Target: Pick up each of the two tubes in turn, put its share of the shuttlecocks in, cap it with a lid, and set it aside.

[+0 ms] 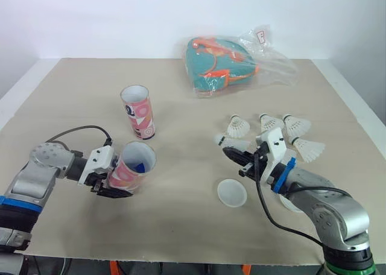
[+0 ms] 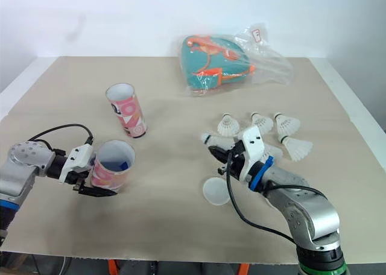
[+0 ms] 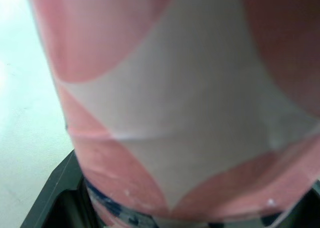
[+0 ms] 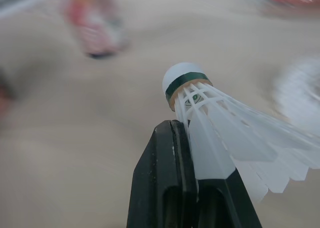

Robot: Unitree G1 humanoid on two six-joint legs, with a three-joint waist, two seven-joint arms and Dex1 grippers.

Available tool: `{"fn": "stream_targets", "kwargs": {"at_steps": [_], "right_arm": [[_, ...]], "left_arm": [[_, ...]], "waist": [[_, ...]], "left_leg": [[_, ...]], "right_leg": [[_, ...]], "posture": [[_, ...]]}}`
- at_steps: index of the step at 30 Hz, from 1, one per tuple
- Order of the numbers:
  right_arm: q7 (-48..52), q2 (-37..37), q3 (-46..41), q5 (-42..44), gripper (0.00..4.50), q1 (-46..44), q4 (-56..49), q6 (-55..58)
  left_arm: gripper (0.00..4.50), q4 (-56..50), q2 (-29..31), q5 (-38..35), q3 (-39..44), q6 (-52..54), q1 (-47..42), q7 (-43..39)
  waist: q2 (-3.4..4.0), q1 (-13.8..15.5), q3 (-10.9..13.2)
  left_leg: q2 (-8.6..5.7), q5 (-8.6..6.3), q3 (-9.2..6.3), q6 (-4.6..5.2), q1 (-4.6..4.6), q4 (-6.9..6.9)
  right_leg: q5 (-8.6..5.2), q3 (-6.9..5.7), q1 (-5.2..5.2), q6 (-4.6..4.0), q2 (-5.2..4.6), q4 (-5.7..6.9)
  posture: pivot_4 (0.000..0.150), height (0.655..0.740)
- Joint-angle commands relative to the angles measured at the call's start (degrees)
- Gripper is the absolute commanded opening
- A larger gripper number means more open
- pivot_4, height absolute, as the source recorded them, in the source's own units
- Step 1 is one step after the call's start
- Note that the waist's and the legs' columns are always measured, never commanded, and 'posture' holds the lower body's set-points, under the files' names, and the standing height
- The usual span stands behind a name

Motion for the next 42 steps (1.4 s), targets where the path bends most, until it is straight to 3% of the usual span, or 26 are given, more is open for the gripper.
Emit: {"fn": "stream_targets", "kwargs": {"at_steps": [1, 5, 12, 16, 21, 31, 33, 34, 37, 38, 40, 42], "right_arm": [[4.0, -1.3, -2.3, 8.2, 0.06, -3.6, -3.9, 1.4], [8.0, -3.9, -2.0, 13.2, 0.06, -9.5, -3.6, 2.3], [21.2, -9.0, 10.6, 6.8, 0.06, -24.6, 2.4, -1.5], [27.8, -7.8, 20.6, -2.2, 0.06, -33.8, 10.4, -6.4], [33.8, -4.2, 26.7, -9.1, 0.06, -43.1, 18.6, -11.4], [43.9, -0.3, 32.5, -16.7, 0.06, -49.5, 26.2, -17.4], [44.5, 0.5, 33.4, -18.5, 0.54, -50.4, 27.8, -18.0], [44.9, 0.8, 33.5, -19.2, 1.09, -50.6, 28.3, -18.2], [45.8, 1.2, 33.5, -20.3, 2.14, -51.0, 28.5, -18.7], [46.4, 0.9, 32.6, -19.2, 2.14, -51.0, 27.3, -17.9], [47.9, 0.1, 29.5, -15.0, 2.86, -50.7, 24.8, -14.3], [48.5, -1.3, 24.5, -9.8, 2.86, -49.2, 22.7, -10.9]], "left_arm": [[3.04, 2.1, -1.7, 3.4, -6.3, 0.5, 1.9, -2.5], [3.04, 3.1, -2.2, 3.7, -6.3, 0.5, 1.1, -3.0], [3.04, 4.5, -1.9, 3.7, -7.5, 1.8, -0.1, -3.2], [3.04, 5.6, -2.4, 3.8, -8.7, 3.6, -2.1, -3.2], [3.04, 5.0, -1.6, 2.8, -11.9, 6.6, -4.8, -3.2], [3.04, 6.9, -2.5, 1.9, -14.5, 8.1, -9.2, -3.2], [3.04, 7.0, -2.8, 1.7, -14.6, 8.1, -9.6, -3.2], [3.04, 7.1, -2.9, 1.7, -14.7, 8.1, -9.7, -3.2], [3.04, 7.2, -3.0, 1.5, -14.7, 8.2, -9.9, -3.2], [3.04, 7.0, -3.0, 1.4, -14.6, 8.4, -9.8, -3.2], [3.04, 6.6, -3.1, 1.4, -14.4, 8.6, -9.4, -3.2], [3.04, 5.8, -3.2, 1.4, -14.1, 9.1, -8.8, -3.2]], "waist": [[0.05, 0.0, 0.0], [0.14, 0.1, -0.1], [0.33, 0.1, -0.2], [0.45, 0.0, -0.2], [0.46, 0.2, -0.2], [0.48, 0.4, -0.2], [0.47, 0.4, -0.2], [0.48, 0.4, -0.2], [0.47, 0.4, -0.2], [0.47, 0.4, -0.2], [0.47, 0.5, -0.2], [0.47, 0.6, -0.2]], "left_leg": [[0.0, 0.0, 0.0, 0.0, 0.03, 0.0], [-0.01, 0.0, -0.02, 0.0, 0.09, 0.06], [-0.01, 0.0, -0.05, 0.0, 0.12, 0.02], [-0.02, 0.0, -0.01, 0.01, 0.1, 0.07], [-0.05, 0.01, -0.08, 0.02, 0.08, 0.11], [-0.11, 0.02, -0.15, 0.01, 0.06, 0.19], [-0.11, 0.04, -0.18, 0.0, 0.06, 0.22], [-0.12, 0.04, -0.18, -0.01, 0.05, 0.23], [-0.14, 0.04, -0.21, -0.02, 0.06, 0.27], [-0.15, 0.04, -0.21, -0.01, 0.05, 0.27], [-0.16, 0.04, -0.23, -0.02, 0.03, 0.27], [-0.16, 0.04, -0.24, -0.02, 0.02, 0.27]], "right_leg": [[0.0, 0.0, 0.02, 0.0, 0.0, 0.0], [0.01, 0.0, 0.12, 0.0, 0.01, 0.02], [-0.02, 0.01, 0.1, -0.03, 0.04, 0.02], [-0.01, 0.05, 0.07, -0.02, 0.04, 0.05], [-0.02, 0.01, 0.1, 0.0, 0.04, 0.07], [-0.04, -0.04, 0.11, 0.01, 0.02, 0.15], [-0.03, -0.06, 0.12, 0.02, 0.02, 0.15], [-0.02, -0.05, 0.14, 0.04, 0.02, 0.15], [-0.03, -0.05, 0.13, 0.05, 0.02, 0.15], [-0.03, -0.05, 0.13, 0.05, 0.01, 0.15], [-0.03, -0.06, 0.19, 0.05, 0.0, 0.15], [-0.03, -0.06, 0.2, 0.05, 0.0, 0.15]], "posture": [[0.15, 0.74], [0.15, 0.74], [0.15, 0.74], [0.15, 0.74], [0.15, 0.74], [0.15, 0.74], [0.15, 0.74], [0.15, 0.74], [0.15, 0.74], [0.15, 0.74], [0.15, 0.74], [0.15, 0.74]]}}
